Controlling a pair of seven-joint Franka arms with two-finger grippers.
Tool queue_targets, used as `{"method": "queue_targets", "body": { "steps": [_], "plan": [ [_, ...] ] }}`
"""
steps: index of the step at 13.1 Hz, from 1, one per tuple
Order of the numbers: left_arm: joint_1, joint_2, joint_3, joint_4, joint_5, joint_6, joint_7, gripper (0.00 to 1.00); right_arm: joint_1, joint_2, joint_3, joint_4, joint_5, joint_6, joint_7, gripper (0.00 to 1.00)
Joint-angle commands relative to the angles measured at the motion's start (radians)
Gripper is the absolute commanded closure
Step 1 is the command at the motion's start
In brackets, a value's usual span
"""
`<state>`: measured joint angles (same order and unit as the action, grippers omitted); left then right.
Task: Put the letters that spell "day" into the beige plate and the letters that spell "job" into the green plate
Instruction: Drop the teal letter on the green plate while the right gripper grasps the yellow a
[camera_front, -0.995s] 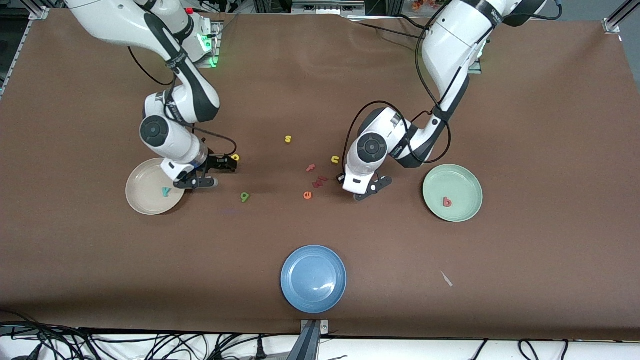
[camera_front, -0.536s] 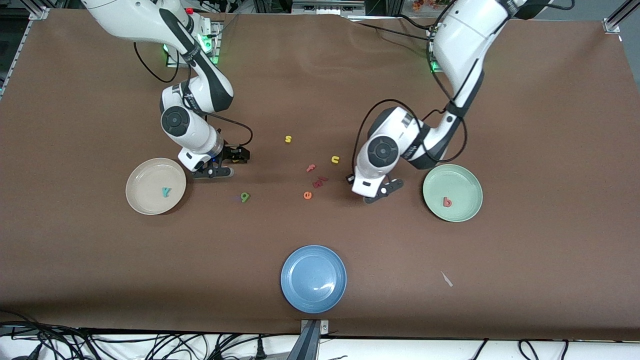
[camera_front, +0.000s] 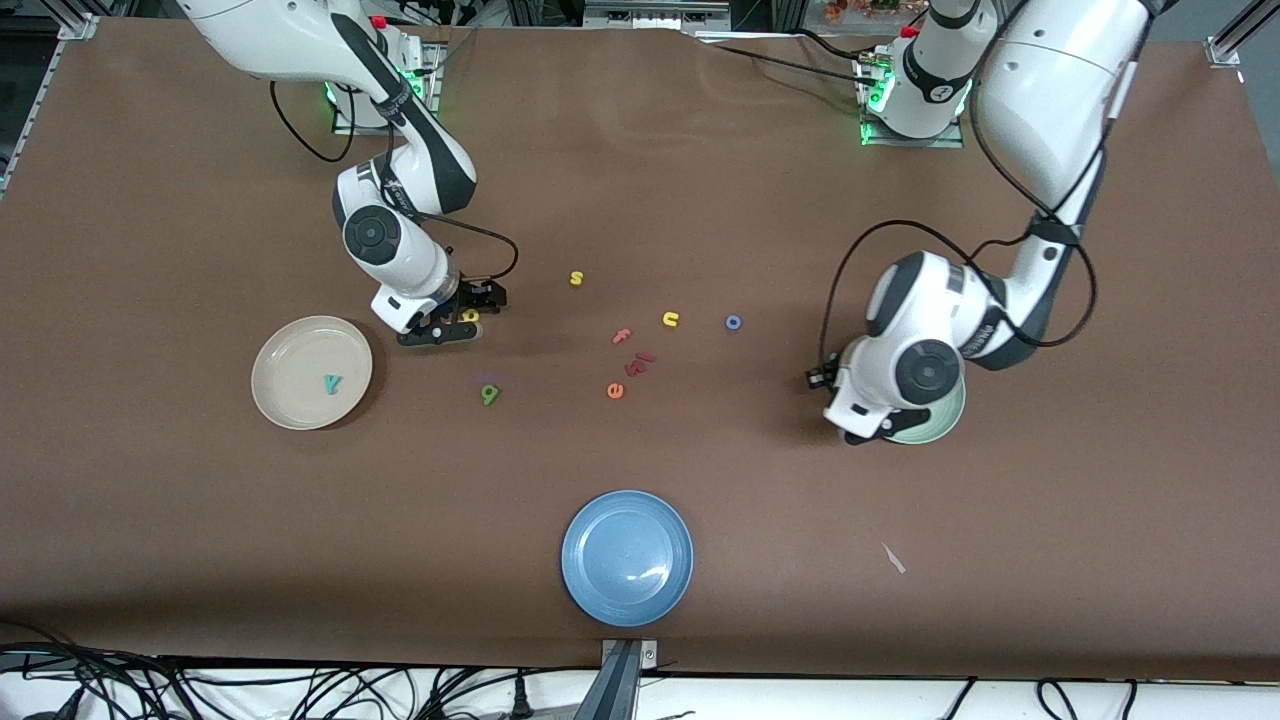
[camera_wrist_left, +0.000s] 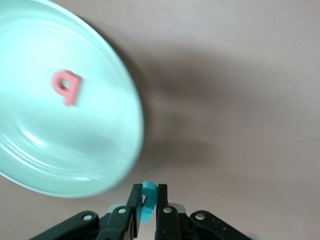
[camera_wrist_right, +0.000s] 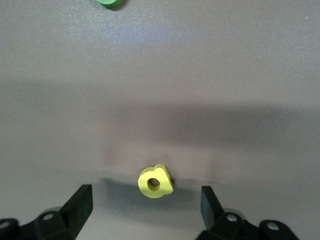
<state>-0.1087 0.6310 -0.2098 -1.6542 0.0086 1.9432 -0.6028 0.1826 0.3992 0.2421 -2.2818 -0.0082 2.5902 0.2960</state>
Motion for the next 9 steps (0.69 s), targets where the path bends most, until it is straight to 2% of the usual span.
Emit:
{"method": "queue_targets", "body": {
  "steps": [1,4,5,6,9],
  "plan": [
    [0.052,-0.005,-0.005,-0.021,0.024,-0.023,0.134,1.00,0.005,-0.008,-0.024,-0.021,-0.053,0.010,0.015,0.14],
    [0.096,0.019,-0.005,-0.021,0.048,-0.021,0.201,1.00,0.006,-0.005,-0.024,-0.021,-0.055,0.008,0.015,0.30],
    [0.095,0.021,-0.005,-0.021,0.048,-0.021,0.199,0.43,0.006,-0.003,-0.024,-0.021,-0.055,0.008,0.015,0.34],
    [0.095,0.023,-0.005,-0.021,0.048,-0.021,0.196,0.00,0.006,-0.003,-0.024,-0.021,-0.055,0.008,0.015,0.37],
    [0.069,0.012,-0.017,-0.018,0.038,-0.023,0.149,0.00,0.030,-0.002,-0.024,-0.019,-0.053,0.008,0.054,0.47]
  ]
}}
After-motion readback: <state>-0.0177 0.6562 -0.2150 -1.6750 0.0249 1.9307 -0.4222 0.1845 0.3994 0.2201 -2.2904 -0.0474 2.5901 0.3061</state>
